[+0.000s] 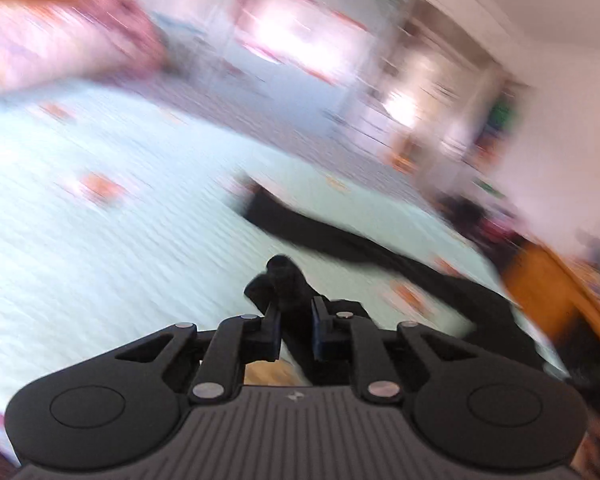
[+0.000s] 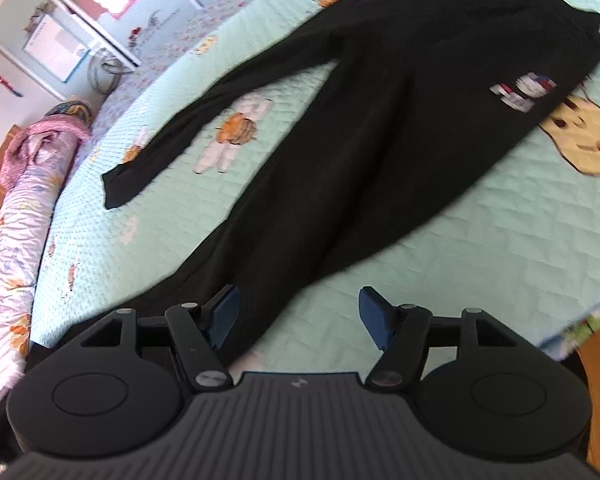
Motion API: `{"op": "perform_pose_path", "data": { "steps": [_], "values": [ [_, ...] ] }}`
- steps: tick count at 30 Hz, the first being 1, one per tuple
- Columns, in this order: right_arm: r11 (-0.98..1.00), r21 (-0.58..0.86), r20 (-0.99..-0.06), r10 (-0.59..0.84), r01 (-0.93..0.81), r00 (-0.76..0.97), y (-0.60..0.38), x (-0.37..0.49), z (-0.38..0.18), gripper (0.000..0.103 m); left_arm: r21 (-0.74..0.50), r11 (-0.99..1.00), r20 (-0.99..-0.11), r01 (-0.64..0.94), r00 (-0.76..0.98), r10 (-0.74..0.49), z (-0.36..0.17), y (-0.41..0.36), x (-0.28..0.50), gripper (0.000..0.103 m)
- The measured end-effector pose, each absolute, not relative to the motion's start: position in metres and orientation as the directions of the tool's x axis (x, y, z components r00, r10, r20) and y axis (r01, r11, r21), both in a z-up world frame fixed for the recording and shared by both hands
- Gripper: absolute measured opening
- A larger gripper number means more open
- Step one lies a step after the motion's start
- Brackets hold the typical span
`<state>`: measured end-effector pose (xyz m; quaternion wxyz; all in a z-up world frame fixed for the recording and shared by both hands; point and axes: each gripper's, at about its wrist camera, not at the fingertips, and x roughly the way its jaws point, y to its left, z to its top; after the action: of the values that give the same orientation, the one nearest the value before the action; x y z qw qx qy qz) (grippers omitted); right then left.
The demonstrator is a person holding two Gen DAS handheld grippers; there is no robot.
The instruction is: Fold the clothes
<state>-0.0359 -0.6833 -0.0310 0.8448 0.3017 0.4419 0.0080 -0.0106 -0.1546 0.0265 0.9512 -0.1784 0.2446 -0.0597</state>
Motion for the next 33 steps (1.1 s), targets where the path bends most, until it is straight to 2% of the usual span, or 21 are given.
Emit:
{"op": "perform_pose_path", "data": {
  "steps": [1,2,4,5,6,9,11,14,18,22,25,28,32,33],
  "values": [
    [0.821,0.518,-0.738,0.289,0.238,0.61,-0.679,-0.033,-0.031,0.068,-0.312,0.949,-0.481,-0.051,0.869,-0.111,0.027,-0.151,-0.005,0.032],
    [0.824,0.52,-0.735,0.298,0.224,0.609,-0.674,-0.03,-0.031,0.068,-0.25,0.96,-0.517,-0.127,0.856,-0.021,0.026,-0.147,0.0,0.034],
    [0.827,0.524,-0.733,0.315,0.203,0.603,-0.665,-0.024,-0.036,0.068,-0.215,0.944,-0.62,-0.25,0.782,0.066,0.012,-0.134,0.012,0.049],
    [0.828,0.524,-0.734,0.321,0.199,0.598,-0.661,-0.022,-0.038,0.068,-0.195,0.931,-0.668,-0.309,0.737,0.104,0.005,-0.127,0.018,0.052],
    [0.829,0.523,-0.738,0.324,0.198,0.592,-0.658,-0.021,-0.041,0.068,-0.233,0.908,-0.687,-0.348,0.72,0.1,-0.002,-0.117,0.016,0.054],
    [0.831,0.518,-0.751,0.33,0.201,0.573,-0.656,-0.023,-0.049,0.068,-0.303,0.837,-0.72,-0.455,0.685,0.112,-0.02,-0.092,0.005,0.055],
    [0.833,0.514,-0.759,0.329,0.207,0.562,-0.656,-0.026,-0.053,0.068,-0.326,0.826,-0.729,-0.46,0.679,0.09,-0.027,-0.086,-0.001,0.058],
    [0.828,0.52,-0.76,0.336,0.21,0.556,-0.661,-0.03,-0.058,0.068,-0.374,0.846,-0.735,-0.381,0.678,-0.019,-0.038,-0.097,0.009,0.058],
    [0.821,0.526,-0.76,0.338,0.22,0.556,-0.665,-0.036,-0.062,0.068,-0.232,0.959,-0.679,-0.16,0.733,-0.042,-0.041,-0.132,0.021,0.058],
    [0.824,0.522,-0.764,0.338,0.22,0.549,-0.667,-0.039,-0.062,0.068,-0.171,0.985,-0.626,0.039,0.767,-0.139,-0.041,-0.159,0.029,0.058],
    [0.822,0.522,-0.767,0.335,0.228,0.548,-0.669,-0.04,-0.063,0.068,-0.103,0.99,-0.623,0.098,0.77,-0.142,-0.045,-0.17,0.034,0.058],
    [0.824,0.517,-0.771,0.331,0.231,0.544,-0.667,-0.039,-0.064,0.068,-0.114,0.984,-0.675,0.141,0.716,-0.18,-0.059,-0.176,0.049,0.058],
    [0.84,0.497,-0.778,0.321,0.216,0.54,-0.663,-0.037,-0.065,0.072,-0.142,0.986,-0.673,0.092,0.722,-0.164,-0.059,-0.177,0.073,0.059],
    [0.846,0.491,-0.779,0.318,0.21,0.54,-0.662,-0.036,-0.064,0.072,-0.16,0.985,-0.672,0.059,0.725,-0.152,-0.054,-0.177,0.081,0.063]
  ]
}}
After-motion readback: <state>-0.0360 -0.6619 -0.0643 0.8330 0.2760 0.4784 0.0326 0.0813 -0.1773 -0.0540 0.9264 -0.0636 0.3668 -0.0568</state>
